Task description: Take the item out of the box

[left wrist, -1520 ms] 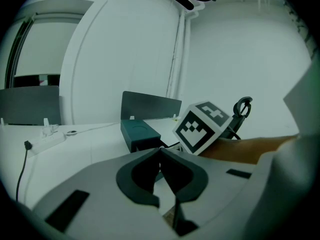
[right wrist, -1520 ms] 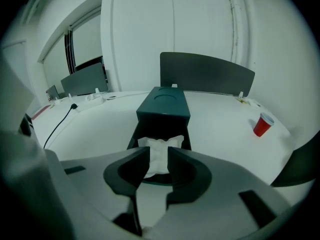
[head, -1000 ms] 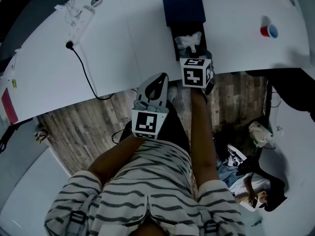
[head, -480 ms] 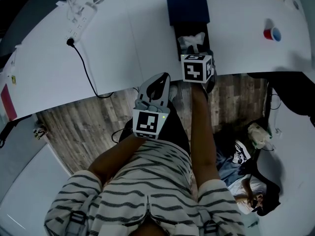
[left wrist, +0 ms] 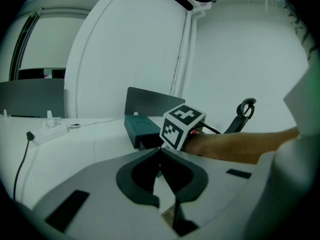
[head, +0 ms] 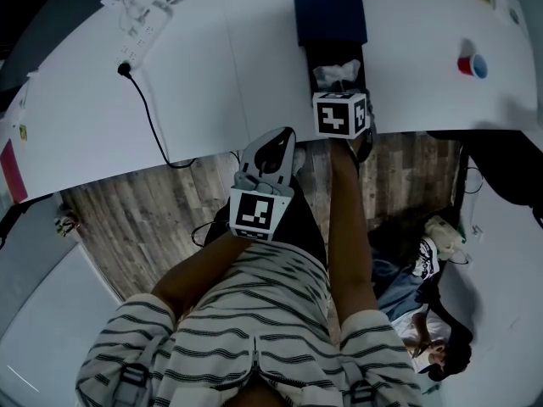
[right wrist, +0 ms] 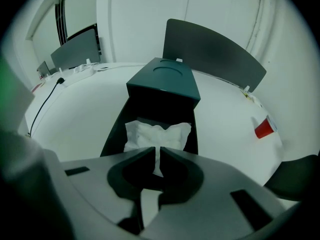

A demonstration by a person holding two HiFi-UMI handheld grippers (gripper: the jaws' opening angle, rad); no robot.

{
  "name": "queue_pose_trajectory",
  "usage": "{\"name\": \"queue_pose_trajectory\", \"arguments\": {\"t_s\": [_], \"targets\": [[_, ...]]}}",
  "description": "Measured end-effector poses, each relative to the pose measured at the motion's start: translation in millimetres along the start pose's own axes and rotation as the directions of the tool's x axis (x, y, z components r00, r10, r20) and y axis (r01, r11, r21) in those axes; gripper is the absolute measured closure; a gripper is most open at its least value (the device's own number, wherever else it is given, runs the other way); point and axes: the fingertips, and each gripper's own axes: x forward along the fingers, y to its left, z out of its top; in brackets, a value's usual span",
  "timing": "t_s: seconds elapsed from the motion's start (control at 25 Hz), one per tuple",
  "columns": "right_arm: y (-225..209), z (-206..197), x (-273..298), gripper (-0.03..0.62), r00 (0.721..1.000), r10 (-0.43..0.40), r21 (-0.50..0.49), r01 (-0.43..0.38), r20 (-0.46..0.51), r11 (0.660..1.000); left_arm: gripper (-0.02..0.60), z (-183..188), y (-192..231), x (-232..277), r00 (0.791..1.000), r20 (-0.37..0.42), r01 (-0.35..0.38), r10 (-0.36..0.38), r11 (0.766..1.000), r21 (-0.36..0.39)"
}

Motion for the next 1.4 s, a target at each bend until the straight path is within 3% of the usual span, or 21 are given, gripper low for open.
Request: {"name": "queue_pose_trajectory", "arguments": {"t_s": [0.84,1.4], "targets": [[-2.3,7.6,-12.5,0.576,0.998,0.019,0.078,-0.023,0.055,0.997,0.557,9.1,3.6,-4.6,1.000,0.020,0.006,-0.006,1.000,0.001],[-5.1,18.8,-41.8,0.576,0.989,0.014,0.094,-0.028,0.148,0.995,0.557,31.0,2.7,-12.6,0.998,0.063,0.023,-0.025,1.000,0.020]]}}
